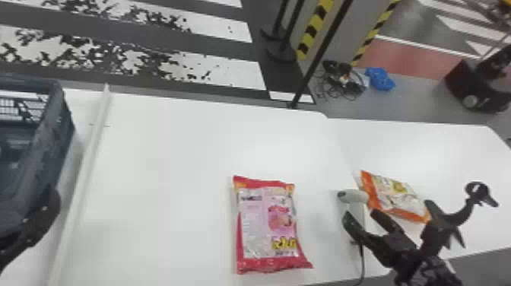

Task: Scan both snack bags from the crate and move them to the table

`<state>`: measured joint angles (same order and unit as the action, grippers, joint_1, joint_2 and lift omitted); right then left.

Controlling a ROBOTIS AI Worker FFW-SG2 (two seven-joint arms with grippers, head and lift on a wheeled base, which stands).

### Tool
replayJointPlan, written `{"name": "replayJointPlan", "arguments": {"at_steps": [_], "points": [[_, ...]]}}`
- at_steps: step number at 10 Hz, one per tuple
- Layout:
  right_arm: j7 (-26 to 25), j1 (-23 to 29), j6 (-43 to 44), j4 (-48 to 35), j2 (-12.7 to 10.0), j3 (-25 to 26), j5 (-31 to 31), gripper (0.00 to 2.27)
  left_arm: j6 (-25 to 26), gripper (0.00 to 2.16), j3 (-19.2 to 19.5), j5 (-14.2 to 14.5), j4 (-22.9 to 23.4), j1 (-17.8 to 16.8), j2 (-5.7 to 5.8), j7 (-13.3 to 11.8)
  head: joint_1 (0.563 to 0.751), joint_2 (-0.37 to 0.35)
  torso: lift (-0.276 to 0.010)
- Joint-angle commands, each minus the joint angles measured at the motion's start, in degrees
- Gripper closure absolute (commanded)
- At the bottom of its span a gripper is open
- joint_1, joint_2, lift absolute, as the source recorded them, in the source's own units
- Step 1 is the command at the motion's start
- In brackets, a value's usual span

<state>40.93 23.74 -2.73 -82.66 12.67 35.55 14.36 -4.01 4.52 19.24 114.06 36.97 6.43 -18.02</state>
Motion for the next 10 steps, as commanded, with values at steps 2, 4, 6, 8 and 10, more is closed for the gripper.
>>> {"name": "replayJointPlan", "arguments": {"at_steps": [2, 4, 6, 8, 10], "points": [[-0.1, -3.4, -1.8, 4.2, 1.5, -0.3, -1.1, 0.09, -0.3, 0.07, 0.0, 0.0, -0.7, -0.2, 0.08, 0.0, 0.695, -0.35, -0.087], [-0.1, -4.6, -1.6, 7.5, 3.1, -0.4, -1.6, 0.14, -0.3, 0.07, 0.0, 0.0, -0.7, -0.7, 0.16, 0.0, 0.695, -0.35, -0.087], [1.1, -6.3, -3.7, 10.1, 4.3, -1.1, -4.0, 0.7, -0.3, 0.07, -0.2, 0.0, -1.2, -1.4, 0.25, 0.0, 0.695, -0.35, -0.087], [0.7, -6.7, -7.1, 10.1, 4.2, -1.7, -5.1, 2.24, -0.3, 0.07, -0.4, 0.0, -0.9, -1.5, 0.25, -0.1, 0.695, -0.35, -0.087], [0.6, -6.3, -7.1, 9.0, 3.9, -2.0, -5.4, 2.25, -0.3, 0.07, -0.4, 0.0, -1.0, -1.3, 0.25, -0.1, 0.695, -0.35, -0.087]]}}
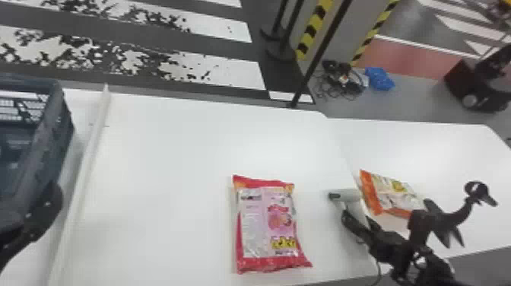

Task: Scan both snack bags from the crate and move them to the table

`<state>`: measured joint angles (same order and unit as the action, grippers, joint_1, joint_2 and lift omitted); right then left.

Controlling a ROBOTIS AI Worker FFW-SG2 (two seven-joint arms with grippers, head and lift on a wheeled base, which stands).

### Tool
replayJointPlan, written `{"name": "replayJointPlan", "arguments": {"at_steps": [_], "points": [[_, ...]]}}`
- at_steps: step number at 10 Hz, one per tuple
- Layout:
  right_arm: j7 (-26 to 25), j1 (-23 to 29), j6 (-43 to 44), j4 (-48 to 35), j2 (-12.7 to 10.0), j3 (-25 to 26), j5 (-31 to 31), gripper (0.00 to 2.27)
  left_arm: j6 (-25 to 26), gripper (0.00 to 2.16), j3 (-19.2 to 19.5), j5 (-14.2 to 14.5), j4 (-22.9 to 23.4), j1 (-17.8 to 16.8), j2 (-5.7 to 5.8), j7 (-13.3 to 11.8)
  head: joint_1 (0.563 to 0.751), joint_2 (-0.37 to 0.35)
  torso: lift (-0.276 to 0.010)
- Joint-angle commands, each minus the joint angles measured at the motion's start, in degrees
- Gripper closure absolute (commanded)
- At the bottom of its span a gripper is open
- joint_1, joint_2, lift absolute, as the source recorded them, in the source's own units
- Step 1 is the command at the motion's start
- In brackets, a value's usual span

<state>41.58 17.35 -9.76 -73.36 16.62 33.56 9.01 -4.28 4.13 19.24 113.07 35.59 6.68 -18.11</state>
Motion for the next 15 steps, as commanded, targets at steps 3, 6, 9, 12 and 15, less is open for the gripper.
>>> {"name": "replayJointPlan", "arguments": {"at_steps": [3, 6, 9, 12, 15], "points": [[-0.7, 2.6, 0.1, -3.9, -1.4, 2.0, 1.4, 2.25, -0.5, 0.07, -0.4, 0.0, 0.2, 0.3, 0.0, -0.1, 0.695, -0.35, -0.087], [-0.8, 8.5, -4.3, -15.5, -5.3, 5.9, 6.6, 2.25, -1.4, 0.07, -1.1, -0.1, 0.3, 0.3, 0.09, -0.1, 0.695, -0.35, -0.087], [-2.9, 14.3, -8.8, -26.8, -11.2, 6.6, 11.6, 2.25, -1.4, 0.07, -1.5, 0.0, 1.5, 0.5, 0.09, 0.1, 0.695, -0.35, -0.087], [-2.7, 20.4, -17.1, -39.5, -15.6, 4.5, 16.0, 2.25, -1.4, 0.07, -1.8, -0.1, 2.2, 1.1, 0.09, 1.0, 0.695, -0.35, -0.087], [-3.6, 22.8, -17.4, -43.4, -16.7, -0.7, 14.2, 2.24, -1.4, 0.07, -1.8, 0.0, 2.1, 1.1, 0.18, 1.1, 0.695, -0.318, -0.087]]}}
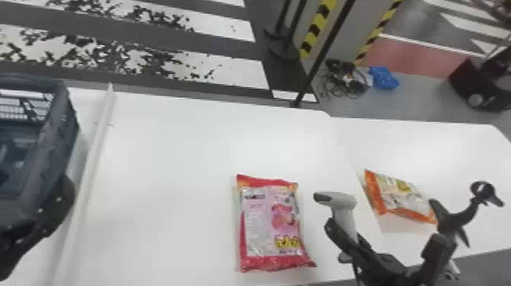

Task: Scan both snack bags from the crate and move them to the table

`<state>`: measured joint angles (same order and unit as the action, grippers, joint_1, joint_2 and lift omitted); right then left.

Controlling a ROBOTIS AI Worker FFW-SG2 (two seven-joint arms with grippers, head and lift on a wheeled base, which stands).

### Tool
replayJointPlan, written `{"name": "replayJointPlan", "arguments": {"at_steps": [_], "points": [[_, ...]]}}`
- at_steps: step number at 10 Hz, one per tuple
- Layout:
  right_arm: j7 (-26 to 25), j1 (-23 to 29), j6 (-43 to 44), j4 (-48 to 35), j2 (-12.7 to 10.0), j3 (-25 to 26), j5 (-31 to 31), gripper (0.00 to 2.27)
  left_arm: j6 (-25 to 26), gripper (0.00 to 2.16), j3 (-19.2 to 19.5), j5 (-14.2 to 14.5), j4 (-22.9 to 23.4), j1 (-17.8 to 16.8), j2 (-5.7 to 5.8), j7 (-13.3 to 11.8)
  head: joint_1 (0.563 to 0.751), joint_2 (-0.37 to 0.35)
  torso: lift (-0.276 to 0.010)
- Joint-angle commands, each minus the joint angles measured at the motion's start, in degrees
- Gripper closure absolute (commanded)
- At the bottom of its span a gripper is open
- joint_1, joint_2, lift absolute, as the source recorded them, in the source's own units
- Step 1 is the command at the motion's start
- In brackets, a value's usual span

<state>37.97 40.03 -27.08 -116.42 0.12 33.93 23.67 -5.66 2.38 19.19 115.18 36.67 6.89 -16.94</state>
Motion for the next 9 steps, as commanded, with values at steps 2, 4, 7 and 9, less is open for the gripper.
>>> {"name": "replayJointPlan", "arguments": {"at_steps": [2, 4, 7, 9], "points": [[-1.6, 0.0, 0.2, -0.6, -0.2, -4.7, -1.8, 2.24, -0.2, 0.07, 0.0, 0.1, 0.1, 0.2, 0.06, 0.0, 0.695, -0.275, -0.087], [-2.0, -0.1, 0.6, -0.9, -0.2, -7.4, -3.1, 2.25, -0.7, 0.07, 0.0, 0.1, 0.1, 0.5, 0.06, 0.1, 0.695, -0.221, -0.087], [-2.7, -1.8, 1.8, 1.5, -0.2, -9.8, -6.4, 2.25, -1.8, 0.07, 0.2, 0.1, 0.1, 1.1, 0.14, 0.0, 0.695, -0.175, -0.087], [-4.0, -4.0, 4.4, 4.4, -0.2, -10.8, -10.0, 2.25, -2.5, 0.07, 0.3, 0.1, 0.1, 1.5, 0.14, 0.0, 0.695, -0.166, -0.087]]}}
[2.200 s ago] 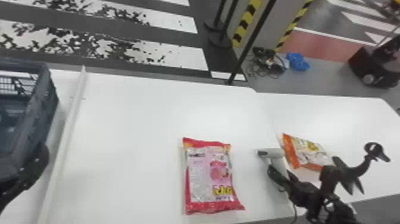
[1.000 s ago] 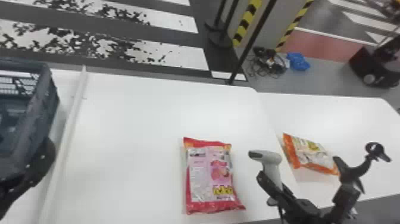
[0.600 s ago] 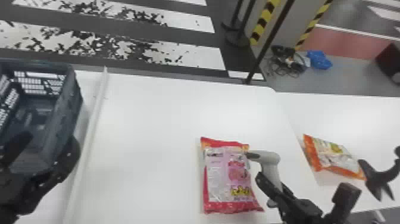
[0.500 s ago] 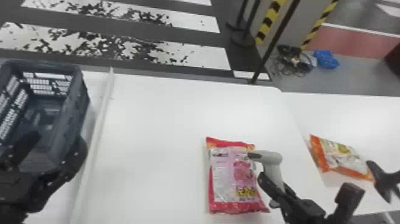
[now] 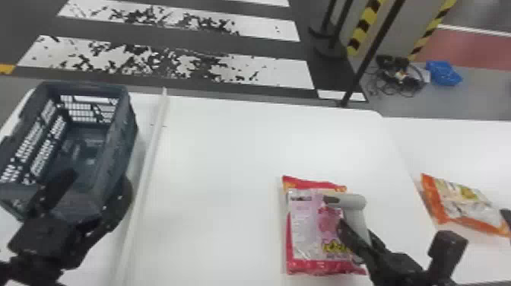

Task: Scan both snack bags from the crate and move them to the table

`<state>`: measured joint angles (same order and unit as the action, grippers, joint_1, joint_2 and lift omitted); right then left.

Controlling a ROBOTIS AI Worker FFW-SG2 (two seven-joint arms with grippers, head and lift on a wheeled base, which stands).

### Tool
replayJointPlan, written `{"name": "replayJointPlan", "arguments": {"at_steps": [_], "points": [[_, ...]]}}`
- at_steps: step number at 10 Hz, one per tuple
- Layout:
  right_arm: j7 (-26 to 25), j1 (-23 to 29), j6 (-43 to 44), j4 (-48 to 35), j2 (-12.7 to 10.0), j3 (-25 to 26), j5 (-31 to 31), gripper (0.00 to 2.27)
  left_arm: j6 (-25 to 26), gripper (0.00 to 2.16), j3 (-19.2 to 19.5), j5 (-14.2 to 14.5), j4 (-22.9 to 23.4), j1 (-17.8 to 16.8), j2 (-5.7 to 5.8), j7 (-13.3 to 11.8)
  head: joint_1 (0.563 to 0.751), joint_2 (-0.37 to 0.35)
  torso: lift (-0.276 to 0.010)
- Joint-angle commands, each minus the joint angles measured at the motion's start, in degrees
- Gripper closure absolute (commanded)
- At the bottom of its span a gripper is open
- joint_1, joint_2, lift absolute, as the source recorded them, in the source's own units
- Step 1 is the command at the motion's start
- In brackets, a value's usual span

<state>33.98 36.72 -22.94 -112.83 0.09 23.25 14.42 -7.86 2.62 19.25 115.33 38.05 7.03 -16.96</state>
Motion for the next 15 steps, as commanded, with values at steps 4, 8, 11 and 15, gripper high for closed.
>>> {"name": "replayJointPlan", "arguments": {"at_steps": [4, 8, 11, 15], "points": [[0.1, -1.8, 1.4, 4.2, -0.1, -1.9, -2.5, 2.25, -1.1, 0.07, 0.2, 0.0, 0.2, 0.7, -0.09, 0.0, 0.695, -0.149, -0.087], [0.2, -1.6, -0.9, -0.7, 0.1, 4.3, 1.2, 2.25, -1.3, 0.07, 0.1, -0.2, 0.8, 1.2, -0.09, 0.0, 0.695, -0.165, -0.087], [1.3, -8.8, -5.5, 6.2, 5.5, 10.4, 0.7, 2.25, -1.3, 0.07, 0.1, -0.6, 1.7, 2.0, 0.09, 0.0, 0.695, -0.274, -0.087], [1.4, -14.4, -1.3, 20.7, 10.8, 9.4, -3.5, 2.25, -1.3, 0.07, 0.2, -1.5, 2.7, 2.8, 0.0, 0.4, 0.695, -0.35, -0.087]]}}
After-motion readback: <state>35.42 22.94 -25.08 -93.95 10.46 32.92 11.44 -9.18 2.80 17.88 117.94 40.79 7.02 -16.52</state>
